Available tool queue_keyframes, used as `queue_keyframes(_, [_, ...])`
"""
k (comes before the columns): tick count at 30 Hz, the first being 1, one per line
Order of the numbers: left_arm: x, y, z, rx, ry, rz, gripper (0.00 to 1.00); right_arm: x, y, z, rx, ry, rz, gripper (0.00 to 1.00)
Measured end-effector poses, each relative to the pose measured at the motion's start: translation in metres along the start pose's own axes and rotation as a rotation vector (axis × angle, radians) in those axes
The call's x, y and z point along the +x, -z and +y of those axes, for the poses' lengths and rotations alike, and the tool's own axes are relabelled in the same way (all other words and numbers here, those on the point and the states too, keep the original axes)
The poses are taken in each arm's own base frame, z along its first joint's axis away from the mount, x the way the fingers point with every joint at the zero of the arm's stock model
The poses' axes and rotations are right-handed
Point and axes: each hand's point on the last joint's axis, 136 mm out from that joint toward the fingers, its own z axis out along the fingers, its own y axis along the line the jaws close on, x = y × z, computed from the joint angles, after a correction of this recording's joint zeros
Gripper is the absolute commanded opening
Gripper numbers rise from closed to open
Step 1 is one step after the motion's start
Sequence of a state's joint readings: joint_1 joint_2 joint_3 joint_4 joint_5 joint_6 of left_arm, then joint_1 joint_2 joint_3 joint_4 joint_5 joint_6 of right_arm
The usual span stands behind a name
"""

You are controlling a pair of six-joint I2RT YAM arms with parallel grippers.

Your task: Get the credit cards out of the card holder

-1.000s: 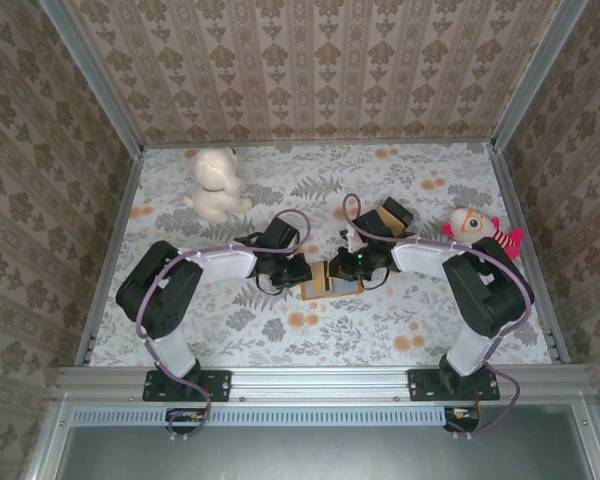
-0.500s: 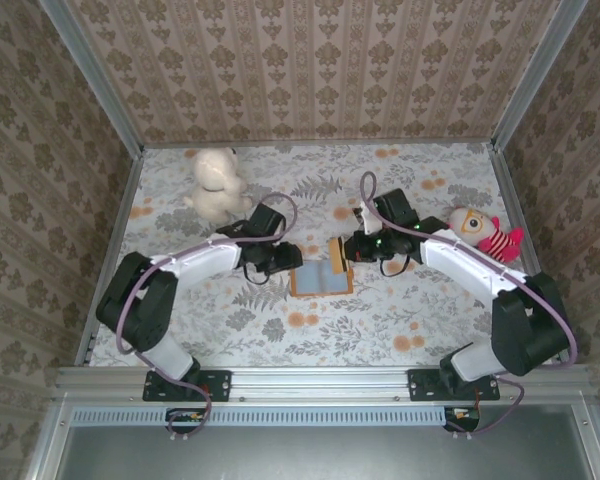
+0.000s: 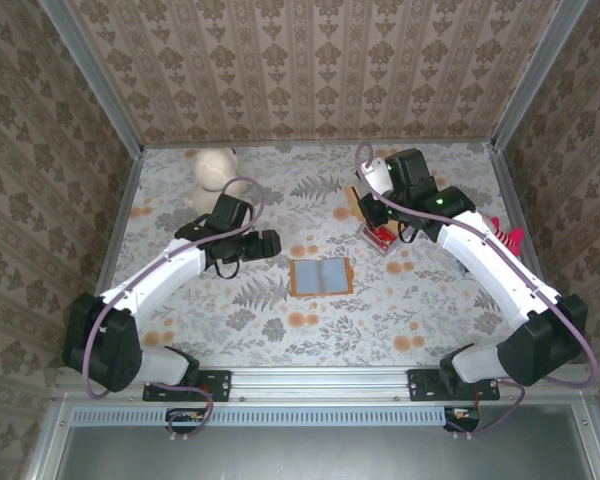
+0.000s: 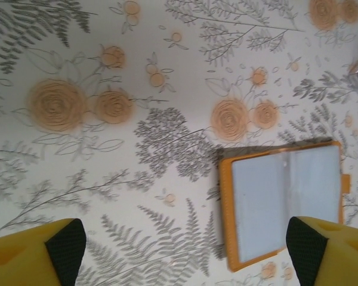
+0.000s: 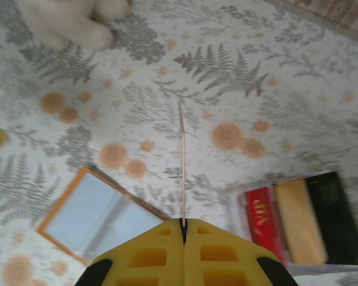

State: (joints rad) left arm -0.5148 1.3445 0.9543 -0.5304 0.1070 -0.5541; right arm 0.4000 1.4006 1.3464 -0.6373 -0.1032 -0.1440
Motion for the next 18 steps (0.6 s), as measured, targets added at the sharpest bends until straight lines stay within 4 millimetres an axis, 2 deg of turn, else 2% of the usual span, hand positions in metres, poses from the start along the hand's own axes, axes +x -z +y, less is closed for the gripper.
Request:
queue_keyframes(3, [0.002, 0.004, 0.005, -0.021, -0.033, 0.002, 1.0, 0.005, -0.01, -0.016, 0.035, 0.084, 0.055, 0.0])
queue_keyframes(13, [0.006, 0.005, 0.014, -0.068, -0.094, 0.027, 1.0, 0.035, -0.058, -0.074, 0.121, 0.213, 0.326, 0.0])
queue_keyframes(18, [0.005, 0.004, 0.018, -0.074, -0.086, 0.031, 1.0, 0.056, -0.071, -0.089, 0.102, 0.249, 0.437, 0.0])
